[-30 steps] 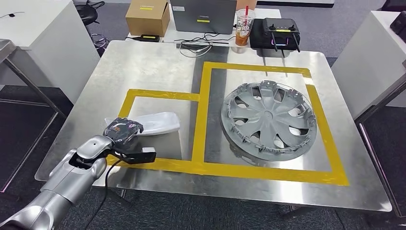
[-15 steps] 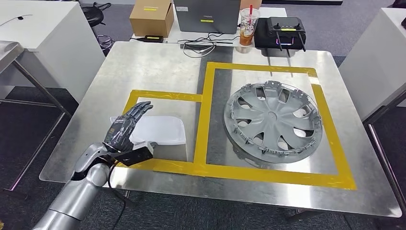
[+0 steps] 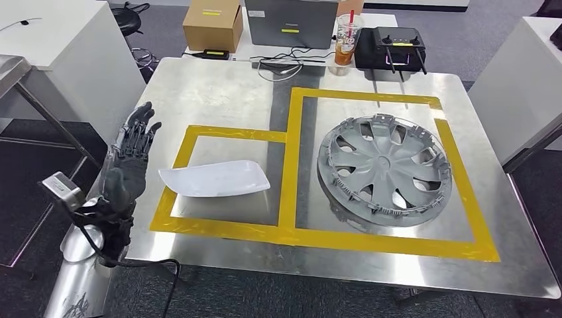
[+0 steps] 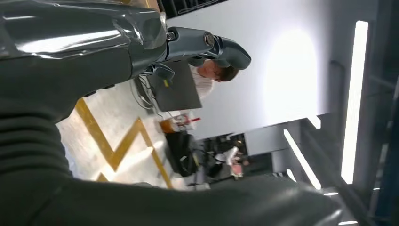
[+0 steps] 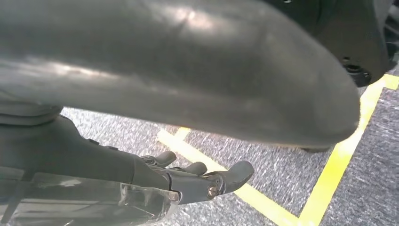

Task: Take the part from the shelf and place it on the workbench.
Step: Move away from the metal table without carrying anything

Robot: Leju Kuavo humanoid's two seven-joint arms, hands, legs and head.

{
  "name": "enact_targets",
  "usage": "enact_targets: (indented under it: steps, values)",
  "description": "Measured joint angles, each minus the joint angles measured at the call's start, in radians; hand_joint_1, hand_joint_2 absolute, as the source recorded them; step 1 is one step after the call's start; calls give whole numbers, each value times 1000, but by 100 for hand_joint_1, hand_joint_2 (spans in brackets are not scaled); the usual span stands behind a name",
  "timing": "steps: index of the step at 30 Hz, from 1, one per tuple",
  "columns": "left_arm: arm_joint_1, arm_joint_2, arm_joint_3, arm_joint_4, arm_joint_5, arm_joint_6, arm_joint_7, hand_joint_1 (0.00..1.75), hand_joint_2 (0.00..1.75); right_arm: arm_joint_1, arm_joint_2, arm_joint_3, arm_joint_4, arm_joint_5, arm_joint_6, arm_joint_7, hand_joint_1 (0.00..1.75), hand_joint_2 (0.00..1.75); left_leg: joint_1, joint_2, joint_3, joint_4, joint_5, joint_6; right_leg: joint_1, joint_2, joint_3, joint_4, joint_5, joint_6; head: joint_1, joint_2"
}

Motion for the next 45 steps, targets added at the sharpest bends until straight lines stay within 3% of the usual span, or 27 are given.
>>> enact_targets:
  steps: [3, 5, 6, 7, 10, 11, 14, 16, 18, 19, 20, 21, 22, 23, 25, 27, 29, 30, 32, 34, 35, 36, 37, 39, 41, 43, 45]
  values:
    - [45, 0, 22, -44, 63, -24, 18, 0, 0, 7, 0, -10, 0, -11, 0, -1, 0, 0, -5, 1, -5, -9, 13, 17, 2, 0, -62, 166, -97, -19, 4, 0]
    - [92, 3, 41, -57, 71, -28, 17, 0, 0, 13, 2, -17, 0, -17, -1, -1, 0, 0, -11, 1, -13, -8, 18, 21, 3, 0, -90, 259, -133, -18, 5, 0]
    - [116, 5, 52, -63, 72, -29, 14, 0, 0, 16, 4, -20, 0, -19, -1, -1, 0, 0, -12, 1, -18, -8, 22, 21, 3, 0, -77, 251, -129, -13, 5, 0]
    - [138, 6, 63, -67, 72, -30, 10, 0, 0, 19, 5, -23, 0, -20, -2, 0, 0, 0, -13, 0, -22, -6, 25, 19, 3, 0, -45, 205, -113, -6, 5, 0]
    - [193, 11, 101, -85, 77, -30, 0, 0, 0, 21, 5, -29, 0, -24, -4, 3, 0, 0, -16, -2, -34, 4, 32, 9, 7, 1, 74, 19, -62, 0, 5, 0]
    - [211, 13, 115, -92, 78, -29, -3, 0, 0, 23, 6, -32, 0, -25, -4, 4, 0, 0, -17, -2, -37, 8, 35, 4, 9, 2, 88, -7, -56, -4, 4, 0]
    - [256, 19, 151, -109, 79, -28, -9, 0, 0, 28, 7, -39, 0, -27, -5, 5, 0, 0, -15, -4, -45, 16, 40, -16, 10, 1, 78, -18, -45, -23, 3, 0]
    - [272, 24, 168, -118, 80, -28, -10, 0, 0, 28, 9, -42, 0, -27, -5, 5, 0, 0, -7, -4, -63, 62, -13, -32, 7, -3, 66, -21, -32, -37, 1, 0]
    - [282, 27, 180, -122, 85, -25, -9, 0, 0, 27, 10, -44, 0, -27, -5, 5, 0, 0, 1, -3, -96, 176, -107, -46, 9, -7, 49, -20, -17, -45, -1, 0]
    - [290, 27, 186, -124, 91, -23, -6, 0, 0, 28, 11, -44, 0, -27, -4, 5, 0, 0, 5, -3, -108, 237, -142, -51, 10, -9, 40, -20, -9, -46, -1, 0]
    - [301, 27, 195, -126, 99, -22, -3, 0, 0, 28, 11, -45, 0, -27, -2, 5, 0, 0, 7, -2, -108, 275, -156, -54, 11, -9, 30, -20, -1, -46, -1, 0]
    - [315, 26, 208, -130, 108, -22, 1, 0, 0, 30, 11, -47, 0, -27, -1, 4, 0, 0, 9, -2, -93, 283, -150, -54, 12, -9, 21, -19, 8, -45, -1, 0]
    - [330, 25, 225, -136, 117, -26, 4, 0, 0, 31, 12, -47, 0, -27, 0, 3, 0, 0, 10, -2, -58, 253, -131, -53, 13, -8, 12, -19, 16, -43, -1, 0]
    - [343, 23, 244, -144, 125, -32, 6, 0, 0, 33, 13, -48, -1, -25, 0, 1, 0, 0, 9, -2, -8, 192, -107, -49, 14, -7, 6, -19, 23, -40, -1, 0]
    - [367, 13, 292, -164, 140, -51, 6, 0, 0, 36, 17, -48, -3, -21, -3, -3, 0, 0, 4, -2, 91, 54, -93, -37, 15, -6, -3, -19, 37, -31, -1, 0]
    - [386, -6, 348, -184, 159, -75, 11, 0, 0, 35, 21, -48, -8, -14, -7, -6, 0, 0, -6, -2, 127, -10, -100, -24, 12, -6, -7, -21, 50, -18, -1, 0]
    - [399, -35, 407, -204, 201, -108, 42, 0, 0, 30, 24, -48, -16, -5, -7, -6, 0, 0, -11, 0, 116, -20, -83, -10, 9, -7, -11, -24, 61, -5, -3, 0]
    - [400, -53, 437, -214, 228, -127, 66, 0, 0, 27, 24, -48, -22, 1, -1, -6, 0, 0, -11, 1, 109, -27, -71, -1, 8, -7, -18, -15, 52, -5, -3, 0]
    - [397, -86, 489, -224, 268, -159, 109, 0, 0, 23, 24, -48, -32, 12, 17, -1, 0, 0, -7, 2, 88, -39, -44, 15, 9, -6, -44, 53, -14, -17, 0, 0]
    - [396, -111, 528, -218, 261, -179, 134, 0, 0, 19, 24, -48, -39, 20, 30, 10, 0, 0, -11, 2, 59, -39, -21, 21, 11, -5, -74, 175, -97, -27, 2, 0]
    - [396, -120, 543, -208, 246, -185, 140, 0, 0, 17, 25, -48, -41, 22, 33, 16, 0, 0, -13, 2, 44, -38, -9, 21, 11, -5, -79, 226, -116, -24, 2, 0]
    - [397, -127, 555, -196, 231, -188, 142, 0, 0, 16, 25, -48, -42, 23, 34, 21, 0, 0, -14, 2, 29, -36, 3, 20, 11, -5, -70, 248, -112, -16, 2, 0]
    - [397, -133, 567, -183, 219, -191, 142, 0, 0, 14, 25, -49, -43, 24, 35, 24, 0, 0, -14, 2, 13, -32, 14, 18, 10, -5, -45, 237, -93, -5, 2, 0]
    - [399, -143, 587, -163, 200, -195, 144, 0, 0, 13, 25, -49, -45, 25, 38, 27, 0, 0, -14, 1, -19, -17, 31, 11, 11, -5, 47, 123, -58, 8, 2, 0]
    - [401, -148, 607, -142, 161, -196, 155, 0, 0, 12, 25, -51, -48, 23, 43, 30, 0, 0, -16, 2, -42, 0, 43, 1, 15, -3, 126, -4, -69, 1, 2, 0]
    - [403, -150, 640, -94, 84, -200, 162, 0, 0, 14, 26, -58, -49, 19, 57, 40, 0, 0, -16, 3, -48, 5, 57, -10, 20, -1, 140, -44, -83, -12, 2, 0]
    - [405, -149, 692, -16, -18, -204, 152, 0, 0, 21, 27, -70, -50, 17, 81, 55, 0, 0, -11, 2, -53, 11, 51, -23, 17, -4, 128, -41, -70, -29, 2, 0]
